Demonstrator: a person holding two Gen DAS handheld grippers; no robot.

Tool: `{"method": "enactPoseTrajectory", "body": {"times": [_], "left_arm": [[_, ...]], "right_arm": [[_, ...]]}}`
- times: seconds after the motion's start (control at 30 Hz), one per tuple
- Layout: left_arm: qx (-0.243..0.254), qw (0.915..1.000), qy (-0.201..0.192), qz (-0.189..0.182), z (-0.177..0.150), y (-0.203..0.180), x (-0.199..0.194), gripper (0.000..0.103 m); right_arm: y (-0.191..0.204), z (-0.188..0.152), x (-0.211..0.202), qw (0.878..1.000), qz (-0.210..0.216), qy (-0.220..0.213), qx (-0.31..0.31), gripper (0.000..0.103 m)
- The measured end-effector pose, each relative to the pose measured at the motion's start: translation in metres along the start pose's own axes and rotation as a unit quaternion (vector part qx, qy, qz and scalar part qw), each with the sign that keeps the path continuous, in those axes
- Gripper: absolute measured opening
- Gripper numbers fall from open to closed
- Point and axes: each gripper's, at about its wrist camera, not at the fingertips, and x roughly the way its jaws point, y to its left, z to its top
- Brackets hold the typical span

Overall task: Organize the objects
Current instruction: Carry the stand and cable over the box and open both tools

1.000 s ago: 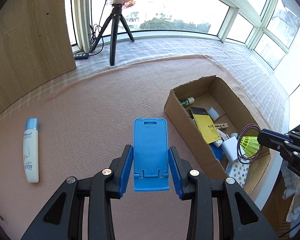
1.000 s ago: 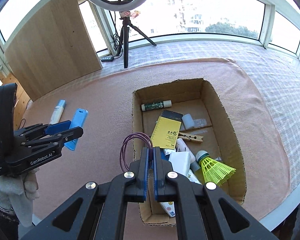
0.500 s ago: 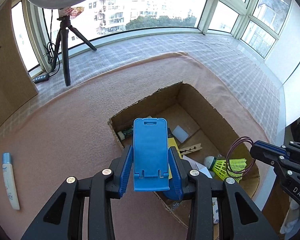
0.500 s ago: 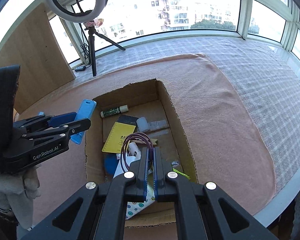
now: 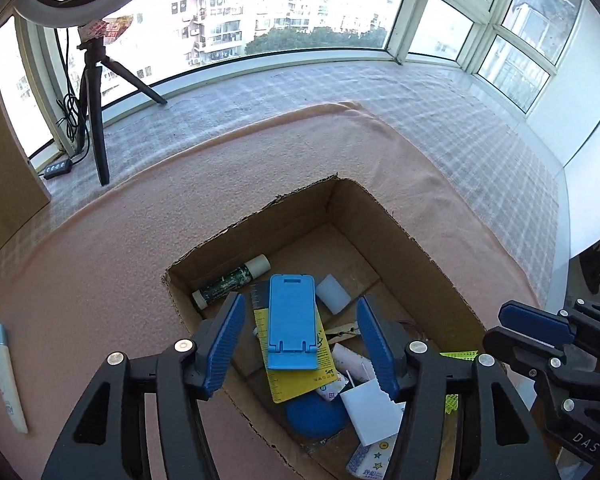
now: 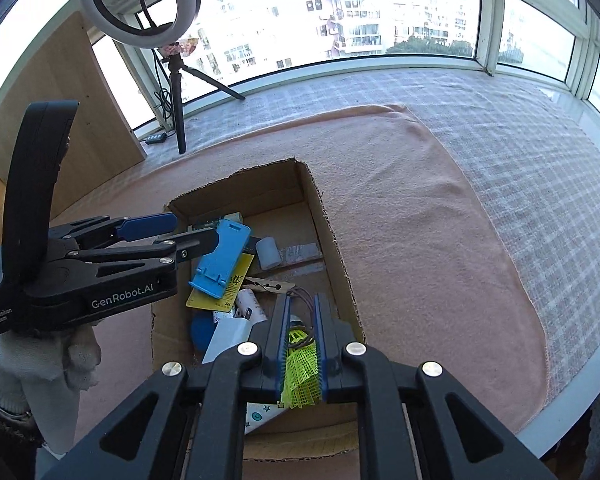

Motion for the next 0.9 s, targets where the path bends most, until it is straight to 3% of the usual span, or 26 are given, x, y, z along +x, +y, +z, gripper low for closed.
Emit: {"method": "enactPoseTrajectory", "body": {"times": [0.07, 0.1, 0.47, 0.9], "left_arm": [[0.001, 1.0000, -0.003, 0.003, 0.000, -0.001, -0.002, 0.062], [0.000, 1.0000, -0.003, 0.002, -0.001, 0.000, -0.002, 0.062], [-0.005, 0.9998, -0.010, 0.019, -0.022, 0.020, -0.024, 0.062], [-0.046, 0.9976, -0.033, 0.039, -0.066, 0.085, -0.075, 0.062]], "right_arm": [[0.001, -0.002, -0.003, 1.000, 0.000, -0.007, -0.003, 0.043], [0.001, -0.002, -0.004, 1.000, -0.002, -0.012, -0.004, 0.045], [0.010, -0.008, -0.005, 1.000, 0.008, -0.013, -0.003, 0.046], [0.052, -0.011, -0.010, 0.998, 0.007, -0.057, -0.010, 0.047]]}}
